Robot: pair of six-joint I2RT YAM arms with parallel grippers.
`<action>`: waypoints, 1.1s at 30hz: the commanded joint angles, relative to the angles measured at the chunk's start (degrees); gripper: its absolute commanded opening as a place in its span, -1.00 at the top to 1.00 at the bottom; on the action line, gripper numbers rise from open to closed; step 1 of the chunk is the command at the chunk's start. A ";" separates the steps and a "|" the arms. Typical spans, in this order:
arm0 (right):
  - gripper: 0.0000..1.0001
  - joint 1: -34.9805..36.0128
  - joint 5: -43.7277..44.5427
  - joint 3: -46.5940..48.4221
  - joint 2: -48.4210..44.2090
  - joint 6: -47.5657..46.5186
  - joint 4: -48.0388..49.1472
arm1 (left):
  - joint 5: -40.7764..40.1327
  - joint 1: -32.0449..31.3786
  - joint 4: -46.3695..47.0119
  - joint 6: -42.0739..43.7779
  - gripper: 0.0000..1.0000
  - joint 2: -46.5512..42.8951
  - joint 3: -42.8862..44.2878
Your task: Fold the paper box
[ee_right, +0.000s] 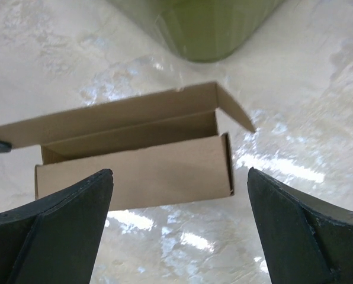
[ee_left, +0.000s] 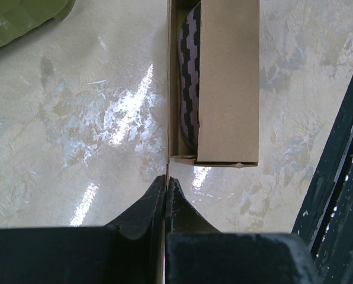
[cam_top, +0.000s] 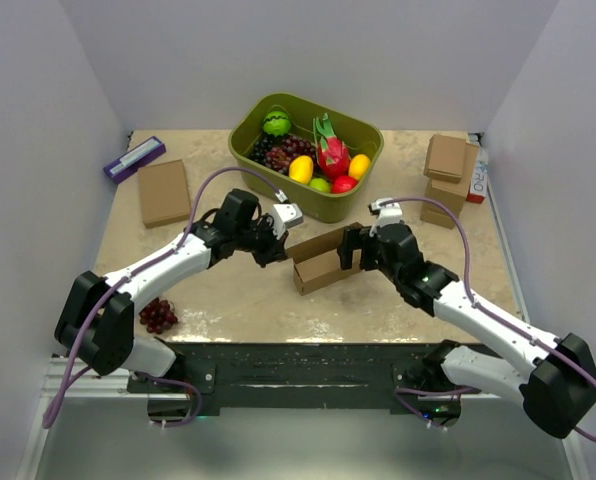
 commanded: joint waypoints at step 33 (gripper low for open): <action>-0.61 2.07 -0.04 -18.29 4.98 34.37 32.30 | 11.13 -3.76 -4.71 0.67 -0.85 16.35 14.85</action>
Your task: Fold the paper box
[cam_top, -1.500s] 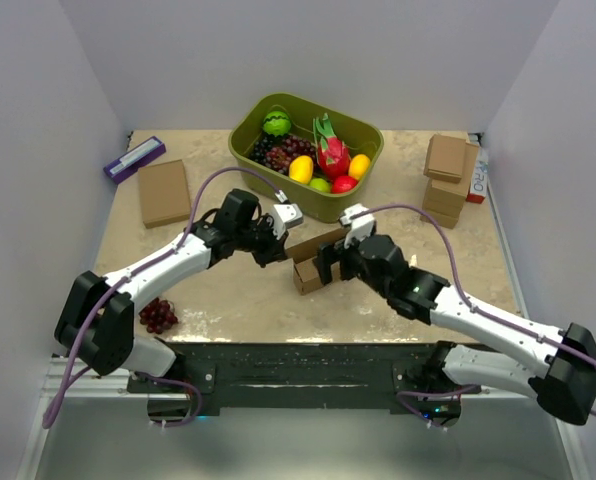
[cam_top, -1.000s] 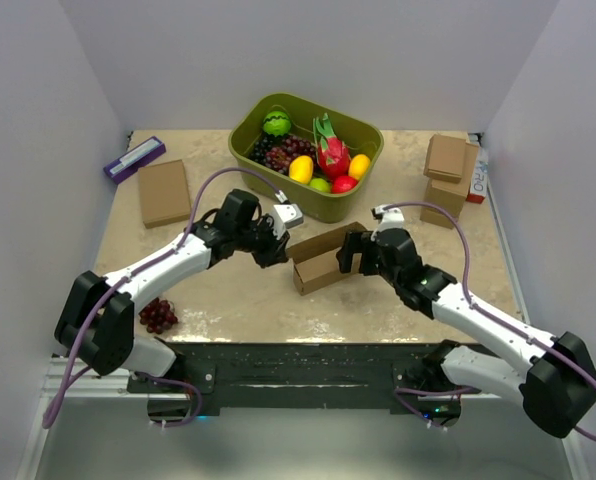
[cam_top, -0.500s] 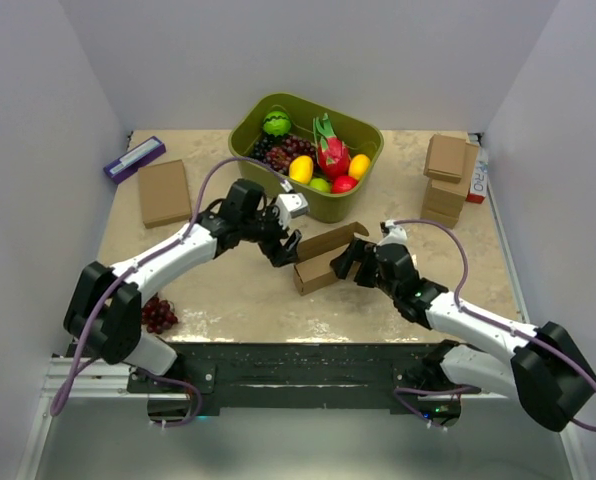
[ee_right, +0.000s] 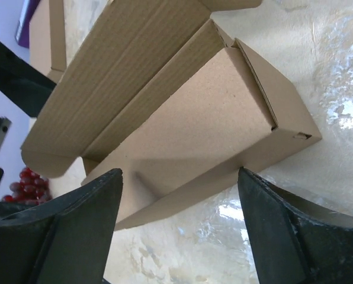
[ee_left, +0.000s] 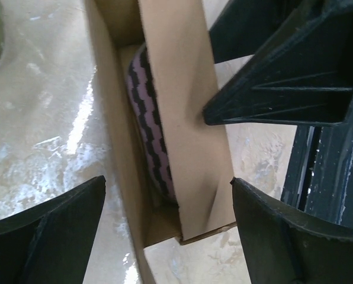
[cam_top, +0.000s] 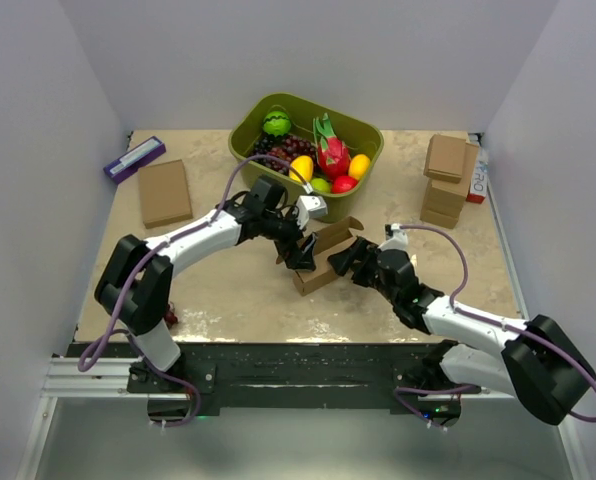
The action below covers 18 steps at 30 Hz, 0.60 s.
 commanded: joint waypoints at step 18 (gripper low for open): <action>-0.36 10.19 18.45 3.98 4.06 9.21 -0.49 | -20.19 -9.53 0.23 -3.46 -0.99 -2.08 -3.32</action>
